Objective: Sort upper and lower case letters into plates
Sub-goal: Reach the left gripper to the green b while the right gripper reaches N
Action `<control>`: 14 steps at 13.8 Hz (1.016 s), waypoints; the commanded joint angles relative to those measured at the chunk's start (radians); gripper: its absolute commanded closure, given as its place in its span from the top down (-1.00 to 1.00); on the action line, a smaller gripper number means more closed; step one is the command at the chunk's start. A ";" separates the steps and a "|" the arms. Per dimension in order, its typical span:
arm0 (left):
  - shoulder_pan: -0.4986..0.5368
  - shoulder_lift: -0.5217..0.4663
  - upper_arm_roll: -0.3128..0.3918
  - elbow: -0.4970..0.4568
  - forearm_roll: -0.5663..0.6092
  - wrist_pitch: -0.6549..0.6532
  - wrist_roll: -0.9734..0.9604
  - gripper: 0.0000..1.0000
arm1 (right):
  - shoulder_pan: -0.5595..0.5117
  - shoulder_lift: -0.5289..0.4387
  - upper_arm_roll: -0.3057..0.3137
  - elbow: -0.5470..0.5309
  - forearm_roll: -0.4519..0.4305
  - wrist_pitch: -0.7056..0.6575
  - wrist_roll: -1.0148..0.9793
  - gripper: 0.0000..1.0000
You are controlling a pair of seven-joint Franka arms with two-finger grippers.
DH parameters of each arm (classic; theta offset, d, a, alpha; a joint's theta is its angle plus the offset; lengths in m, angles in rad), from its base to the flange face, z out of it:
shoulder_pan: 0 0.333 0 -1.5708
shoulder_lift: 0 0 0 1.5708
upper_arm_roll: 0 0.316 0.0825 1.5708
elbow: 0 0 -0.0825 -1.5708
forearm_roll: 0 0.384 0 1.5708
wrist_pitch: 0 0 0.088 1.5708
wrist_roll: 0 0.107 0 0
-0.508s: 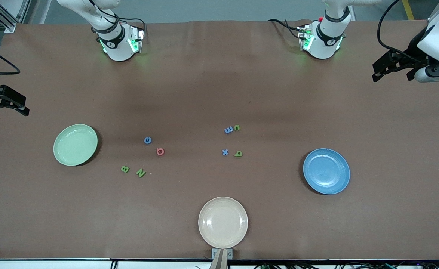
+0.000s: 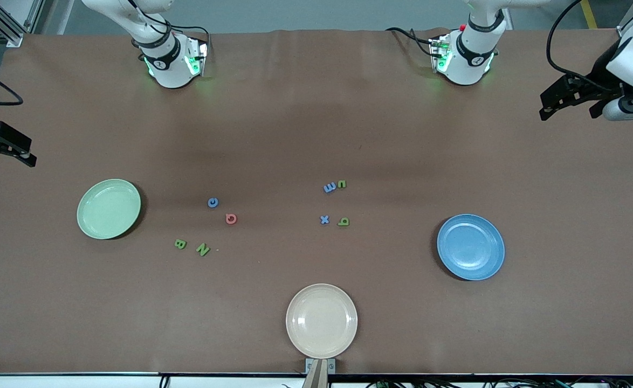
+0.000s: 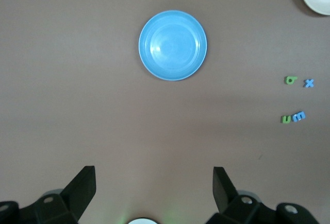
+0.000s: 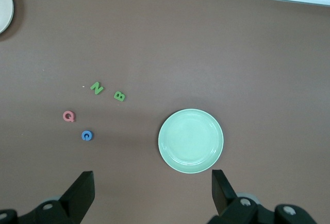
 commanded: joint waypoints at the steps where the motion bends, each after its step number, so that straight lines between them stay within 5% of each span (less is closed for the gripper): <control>1: -0.012 0.105 -0.008 0.103 0.005 -0.010 0.009 1.00 | -0.010 0.004 0.004 0.025 0.004 -0.005 -0.008 1.00; 7: -0.141 0.257 -0.040 0.032 -0.075 0.231 -0.142 1.00 | 0.042 0.041 0.007 0.025 0.010 -0.002 0.000 1.00; 12: -0.333 0.433 -0.040 0.017 -0.053 0.439 -0.469 1.00 | 0.081 0.078 0.004 0.017 0.056 0.040 -0.019 1.00; 14: -0.397 0.481 -0.043 -0.009 0.046 0.505 -0.623 1.00 | 0.143 0.081 0.007 0.007 0.052 0.032 -0.016 1.00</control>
